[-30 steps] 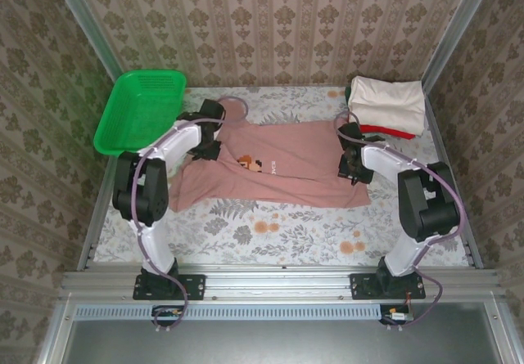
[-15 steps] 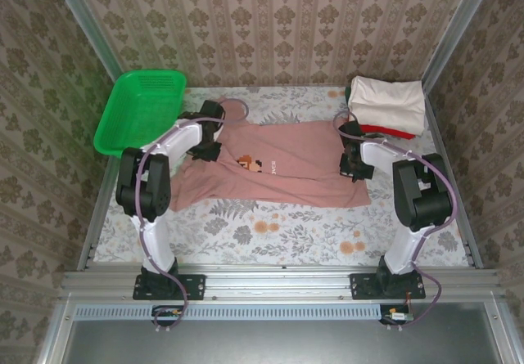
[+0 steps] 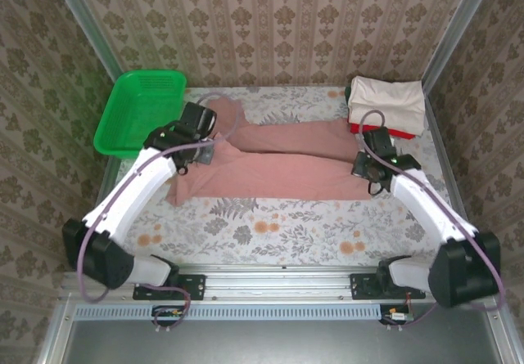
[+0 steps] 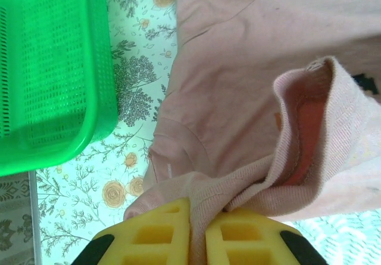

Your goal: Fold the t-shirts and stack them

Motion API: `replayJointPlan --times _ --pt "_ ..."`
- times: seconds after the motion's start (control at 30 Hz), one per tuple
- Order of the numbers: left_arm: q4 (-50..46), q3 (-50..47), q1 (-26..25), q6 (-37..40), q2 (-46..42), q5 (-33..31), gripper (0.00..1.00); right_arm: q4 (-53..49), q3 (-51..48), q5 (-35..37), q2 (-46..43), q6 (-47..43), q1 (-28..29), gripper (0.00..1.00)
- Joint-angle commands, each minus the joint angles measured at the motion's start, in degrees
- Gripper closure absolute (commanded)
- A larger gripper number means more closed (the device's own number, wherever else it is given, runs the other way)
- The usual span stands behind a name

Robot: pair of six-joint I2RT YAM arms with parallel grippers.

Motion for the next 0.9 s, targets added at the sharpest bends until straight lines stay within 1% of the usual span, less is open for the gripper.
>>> replayJointPlan --times 0.0,0.1,0.17,0.23,0.33,0.4,0.5,0.53,0.57,0.6,0.63,0.67,0.7,0.77,0.8,0.83,0.87 --pt "-4.6 -3.9 -2.2 -6.1 -6.0 -4.3 0.87 -1.6 -3.9 -2.8 -9.1 2.1 0.4 1.0" --pt "-7.1 -6.8 -3.5 -9.8 -12.4 -4.2 0.83 -2.5 -5.8 -4.8 -14.6 2.4 0.7 1.0" --pt "-8.4 -8.5 -4.0 -11.0 -15.8 -2.3 0.83 -3.3 -6.4 -5.9 -15.7 2.3 1.1 1.0" --pt "-9.9 -9.0 -4.6 -11.8 -17.9 -2.9 0.82 -3.7 -7.0 -5.8 -15.8 2.4 1.7 1.0" --pt "-9.5 -9.5 -4.6 -10.6 -18.5 -4.8 0.81 -2.5 -8.2 -5.1 -15.4 2.5 2.0 1.0" --pt "-5.0 -10.2 -4.3 -7.9 -16.7 -4.6 0.81 -1.4 -8.3 -4.2 -14.1 2.3 2.0 1.0" --pt "-2.2 -9.4 -2.5 -6.9 -9.9 -0.9 0.74 -0.5 -7.2 -3.2 -10.1 1.7 2.0 1.0" --pt "-1.4 -9.6 -2.3 -6.9 -7.8 0.1 0.67 -0.4 -6.9 -2.8 -8.6 1.5 1.9 1.0" --pt "-1.1 -9.7 -2.2 -8.2 -6.2 0.1 0.54 -0.7 -6.6 -1.9 -6.9 1.3 1.9 1.0" --pt "-0.7 -10.5 -1.9 -10.0 -5.3 0.2 0.5 -0.8 -6.5 -1.3 -5.5 1.3 1.9 1.0" --pt "0.2 -11.9 -1.5 -12.1 -4.7 1.9 0.49 -0.9 -6.5 -0.7 -4.1 1.2 1.8 1.0" --pt "1.8 -13.7 -1.3 -14.4 -4.6 4.8 0.43 -0.8 -6.6 0.0 -3.1 1.3 1.9 1.0" --pt "3.3 -15.5 -1.4 -16.1 -4.9 6.6 0.42 -0.5 -6.9 0.1 -2.4 1.3 1.9 1.0" --pt "6.0 -20.0 -3.3 -20.2 -6.4 8.6 0.41 0.6 -7.2 0.3 -1.4 1.2 1.9 1.0" --pt "7.2 -21.7 -5.1 -20.7 -7.2 9.5 0.36 0.9 -7.2 0.3 -0.9 1.2 1.8 1.0" --pt "7.8 -23.2 -8.2 -22.3 -8.4 8.6 0.32 1.1 -7.1 0.3 -0.4 1.1 1.8 1.0" --pt "8.1 -24.3 -11.7 -23.8 -9.5 7.6 0.32 1.1 -6.8 0.4 0.2 0.8 1.8 1.0"
